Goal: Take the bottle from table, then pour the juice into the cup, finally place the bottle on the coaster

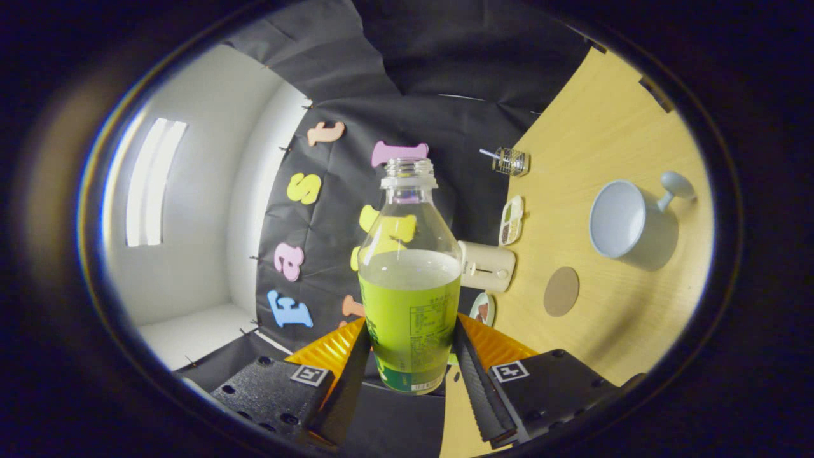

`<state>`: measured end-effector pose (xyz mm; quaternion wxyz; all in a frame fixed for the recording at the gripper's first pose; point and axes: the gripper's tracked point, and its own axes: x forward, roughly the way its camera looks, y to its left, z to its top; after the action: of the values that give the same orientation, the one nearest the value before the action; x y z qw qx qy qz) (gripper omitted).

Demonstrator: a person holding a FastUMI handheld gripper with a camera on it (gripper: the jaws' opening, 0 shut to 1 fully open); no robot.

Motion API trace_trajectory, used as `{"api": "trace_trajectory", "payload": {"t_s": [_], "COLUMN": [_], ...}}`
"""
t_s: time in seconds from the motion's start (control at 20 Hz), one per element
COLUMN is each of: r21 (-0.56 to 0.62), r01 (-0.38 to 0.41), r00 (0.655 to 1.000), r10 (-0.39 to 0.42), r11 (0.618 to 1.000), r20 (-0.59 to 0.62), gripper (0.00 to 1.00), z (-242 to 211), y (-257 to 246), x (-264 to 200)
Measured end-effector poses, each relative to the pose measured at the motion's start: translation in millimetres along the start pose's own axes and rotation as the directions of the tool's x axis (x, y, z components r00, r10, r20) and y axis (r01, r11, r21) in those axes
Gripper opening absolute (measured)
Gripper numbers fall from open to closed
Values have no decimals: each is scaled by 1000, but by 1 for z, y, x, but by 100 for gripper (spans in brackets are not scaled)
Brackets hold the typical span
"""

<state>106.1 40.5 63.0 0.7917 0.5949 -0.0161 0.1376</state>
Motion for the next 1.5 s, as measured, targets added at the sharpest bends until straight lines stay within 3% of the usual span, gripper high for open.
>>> {"api": "trace_trajectory", "payload": {"t_s": [0.25, 0.4, 0.6, 0.95, 1.5], "r21": [-152, -294, -458, -642, -821], "r01": [31, 91, 145, 204, 277], "r00": [999, 994, 984, 971, 937], "r10": [-34, -104, -174, -238, -332], "r11": [988, 951, 877, 739, 499], "r20": [-17, -27, -22, 35, 114], "gripper": [78, 79, 79, 79, 80], "z": [-14, -19, -23, -12, 2], "y": [-6, -17, -27, -40, -64], "x": [1, 0, -1, 7, 55]}}
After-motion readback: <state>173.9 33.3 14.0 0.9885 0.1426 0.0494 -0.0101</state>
